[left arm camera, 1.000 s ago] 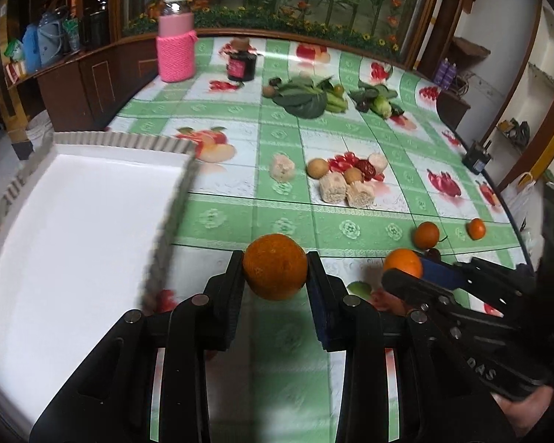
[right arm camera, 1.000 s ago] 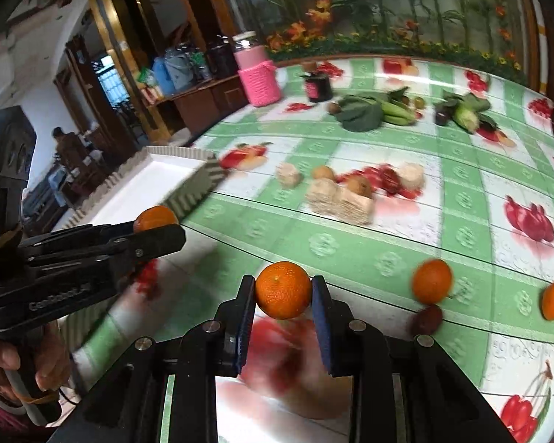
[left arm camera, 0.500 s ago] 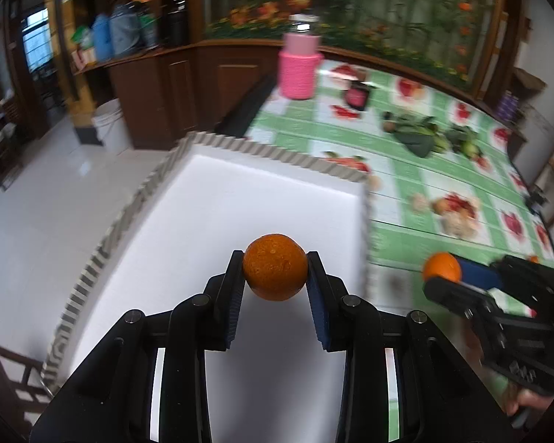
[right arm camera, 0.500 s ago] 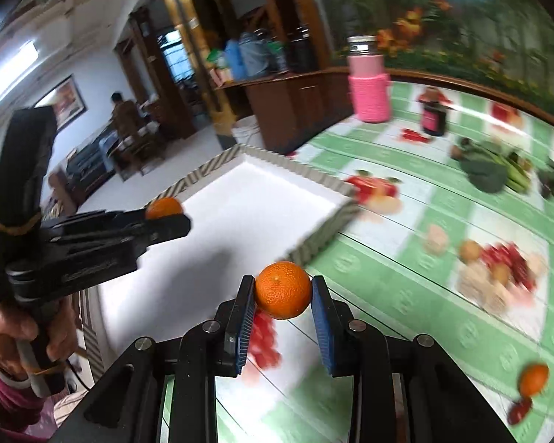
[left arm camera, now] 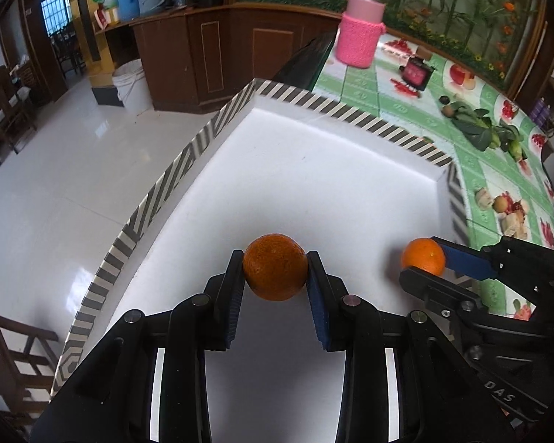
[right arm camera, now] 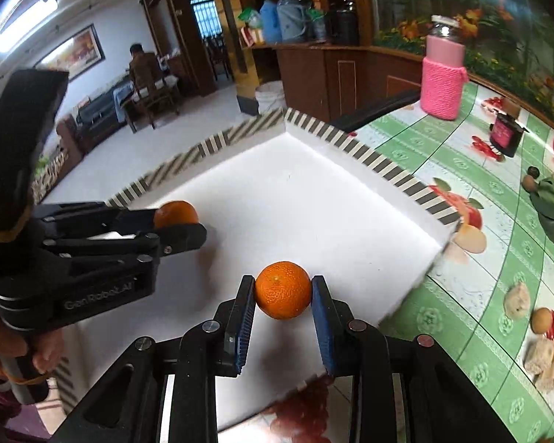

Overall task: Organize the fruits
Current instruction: 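Carry both oranges over the white tray and open both tools to release them, then lift both open tools out of the tray back over the tablecloth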

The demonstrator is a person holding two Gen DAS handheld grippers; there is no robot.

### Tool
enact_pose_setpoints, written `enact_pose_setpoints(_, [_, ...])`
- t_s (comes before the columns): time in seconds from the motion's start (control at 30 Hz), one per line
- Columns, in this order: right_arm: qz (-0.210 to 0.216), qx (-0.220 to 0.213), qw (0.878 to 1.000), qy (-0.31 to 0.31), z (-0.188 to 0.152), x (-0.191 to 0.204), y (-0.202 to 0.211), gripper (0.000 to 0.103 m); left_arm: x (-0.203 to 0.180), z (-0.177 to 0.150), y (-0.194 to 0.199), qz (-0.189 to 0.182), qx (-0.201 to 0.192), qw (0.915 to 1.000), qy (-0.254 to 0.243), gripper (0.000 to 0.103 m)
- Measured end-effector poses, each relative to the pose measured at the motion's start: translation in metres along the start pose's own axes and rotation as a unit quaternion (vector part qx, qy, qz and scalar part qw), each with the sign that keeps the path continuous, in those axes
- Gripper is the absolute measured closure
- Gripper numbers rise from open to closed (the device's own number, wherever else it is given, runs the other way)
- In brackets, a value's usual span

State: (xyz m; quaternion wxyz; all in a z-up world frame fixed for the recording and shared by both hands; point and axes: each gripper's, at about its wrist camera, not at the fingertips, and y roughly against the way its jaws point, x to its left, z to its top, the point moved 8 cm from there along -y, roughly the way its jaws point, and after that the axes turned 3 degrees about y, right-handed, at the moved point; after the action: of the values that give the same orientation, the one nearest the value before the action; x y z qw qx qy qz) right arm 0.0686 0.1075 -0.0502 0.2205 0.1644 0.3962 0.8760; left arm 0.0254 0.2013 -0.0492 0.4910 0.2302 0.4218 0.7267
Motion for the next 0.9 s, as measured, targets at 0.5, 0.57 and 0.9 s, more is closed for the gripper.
enact_pose_setpoints(0.5, [-0.014,-0.009,1.0,0.0,-0.008,-0.008,0.025,0.061,0.013,-0.003,0.005,0.009,-0.009,0.9998,0.014,0.029])
enact_pose_setpoints(0.57, [-0.01,-0.03,0.999,-0.016,-0.012,-0.011,0.043,0.061,0.012,-0.003,0.013,0.005,-0.021,0.9995,0.021,0.029])
enact_pose_setpoints(0.9, [-0.081,-0.097,0.99,-0.059,-0.059,-0.043,0.13,0.061,-0.054,-0.005,0.078,-0.033,-0.129,0.9911,0.003,0.03])
